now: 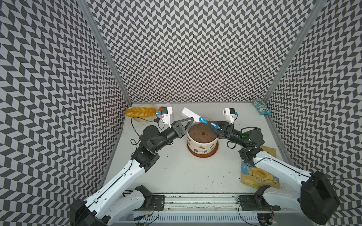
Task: Scrub the dried mud off the ceramic pot
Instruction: Pick up the brush from the center of the board.
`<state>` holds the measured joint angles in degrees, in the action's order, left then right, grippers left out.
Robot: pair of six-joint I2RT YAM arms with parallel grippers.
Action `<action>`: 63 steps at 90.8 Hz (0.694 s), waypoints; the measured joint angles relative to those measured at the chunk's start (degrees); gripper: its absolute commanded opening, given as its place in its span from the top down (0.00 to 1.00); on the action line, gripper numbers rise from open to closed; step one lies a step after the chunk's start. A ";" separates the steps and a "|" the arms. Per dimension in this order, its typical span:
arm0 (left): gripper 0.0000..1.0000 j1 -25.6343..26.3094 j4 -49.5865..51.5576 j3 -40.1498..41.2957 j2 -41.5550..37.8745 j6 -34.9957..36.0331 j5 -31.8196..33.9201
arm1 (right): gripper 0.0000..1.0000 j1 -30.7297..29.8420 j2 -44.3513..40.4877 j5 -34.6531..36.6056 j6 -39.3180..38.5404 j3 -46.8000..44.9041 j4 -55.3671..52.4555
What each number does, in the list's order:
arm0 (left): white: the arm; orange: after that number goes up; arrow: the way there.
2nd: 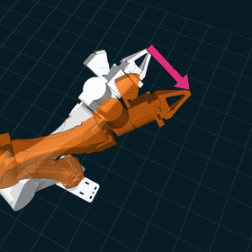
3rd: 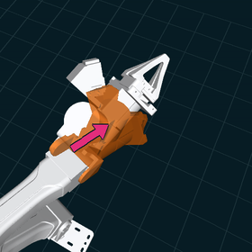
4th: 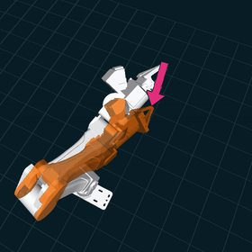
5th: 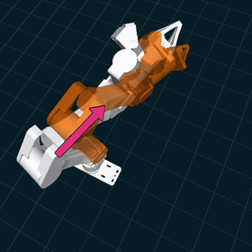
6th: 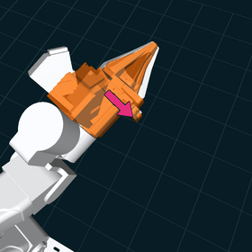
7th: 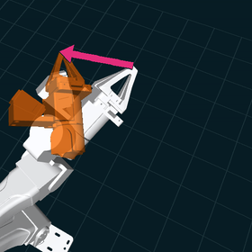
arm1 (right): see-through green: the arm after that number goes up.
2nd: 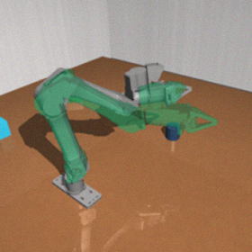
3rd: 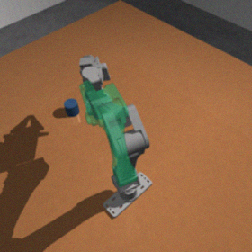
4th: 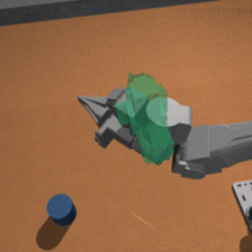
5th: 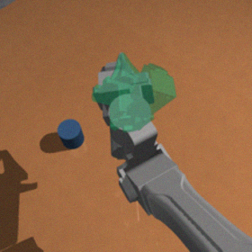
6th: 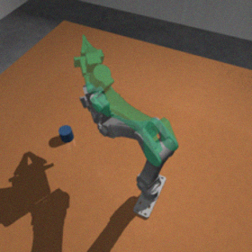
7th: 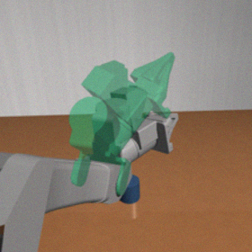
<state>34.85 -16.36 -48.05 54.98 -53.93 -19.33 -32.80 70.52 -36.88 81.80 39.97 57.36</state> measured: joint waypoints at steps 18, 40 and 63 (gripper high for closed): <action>0.77 0.00 -1.92 0.92 -0.39 0.63 -1.14 | 0.75 0.00 0.09 0.02 1.66 -0.44 1.46; 0.73 0.02 -2.93 1.03 -0.63 1.79 -2.12 | 0.97 0.37 0.28 0.02 3.23 -1.09 2.69; 0.58 0.00 -2.91 1.46 -0.61 1.97 -2.43 | 1.00 0.94 0.13 -0.04 -0.76 -1.81 1.18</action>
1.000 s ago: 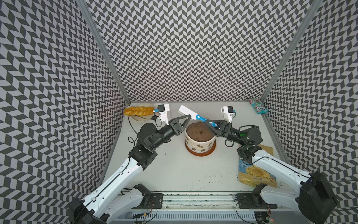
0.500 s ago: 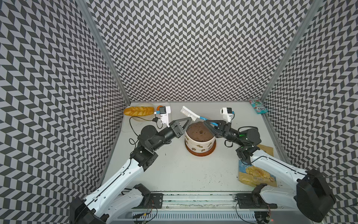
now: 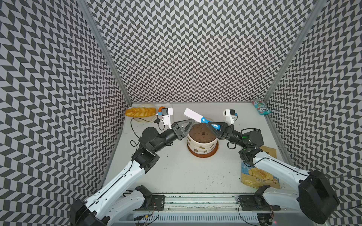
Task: Scrub the dried mud off the ceramic pot
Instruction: Pick up the brush from the center of the board.
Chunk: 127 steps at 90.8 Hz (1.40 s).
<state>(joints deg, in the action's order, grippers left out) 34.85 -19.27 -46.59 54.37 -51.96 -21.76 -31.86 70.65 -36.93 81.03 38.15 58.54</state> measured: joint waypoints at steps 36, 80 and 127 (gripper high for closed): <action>0.23 0.00 3.54 -1.11 1.14 1.03 0.61 | 1.00 0.87 -4.44 0.55 -19.02 6.23 -17.62; 0.07 0.00 10.23 -5.05 2.99 -1.92 4.50 | 1.00 -2.14 -8.48 4.22 -58.10 14.49 -41.51; 0.06 0.02 34.86 -14.56 4.04 0.59 19.19 | 1.00 -3.13 -10.32 14.29 -78.64 17.22 -59.23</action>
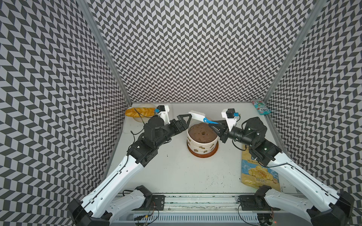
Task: Scrub the dried mud off the ceramic pot
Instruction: Pick up the brush from the center of the board.
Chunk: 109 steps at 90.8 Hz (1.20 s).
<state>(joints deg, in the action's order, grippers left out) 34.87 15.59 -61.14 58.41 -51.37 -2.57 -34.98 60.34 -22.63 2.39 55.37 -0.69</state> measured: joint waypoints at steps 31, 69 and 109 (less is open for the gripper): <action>0.04 0.15 5.31 -0.76 2.71 -2.43 0.15 | 1.00 -0.17 -1.92 1.31 -3.89 -1.25 -3.58; 0.15 3.89 -3.93 3.50 2.64 -15.93 -3.76 | 1.00 -6.29 -2.47 5.88 -5.01 -3.48 0.15; 0.36 3.89 -8.09 5.20 2.32 -22.18 -3.98 | 1.00 -11.10 -2.58 11.21 -5.84 -6.71 3.98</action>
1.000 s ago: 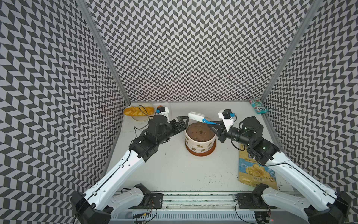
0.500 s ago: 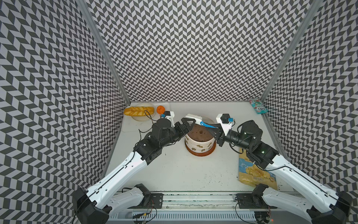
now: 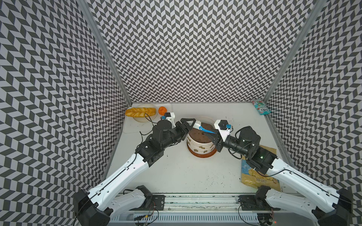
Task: Scrub the dried mud off the ceramic pot
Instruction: Pick up the brush from the center of the board.
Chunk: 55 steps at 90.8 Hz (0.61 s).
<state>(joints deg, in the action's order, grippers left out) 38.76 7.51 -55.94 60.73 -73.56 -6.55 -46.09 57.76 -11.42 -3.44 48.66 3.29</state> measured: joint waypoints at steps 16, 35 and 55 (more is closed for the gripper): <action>0.43 0.15 -0.35 0.46 0.00 -1.62 -0.55 | 1.00 -1.05 -0.42 1.05 1.49 -2.32 3.06; 0.56 0.22 -1.92 0.55 -0.04 -3.06 -0.83 | 1.00 -2.56 -0.76 3.45 3.65 -4.42 6.60; 0.61 0.22 -3.91 0.76 -0.31 -3.63 -1.14 | 1.00 -3.34 -0.76 4.48 4.52 -5.40 7.32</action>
<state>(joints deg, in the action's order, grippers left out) 38.98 3.60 -55.18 60.42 -77.19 -7.68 -49.43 56.99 -6.94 1.08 43.27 10.61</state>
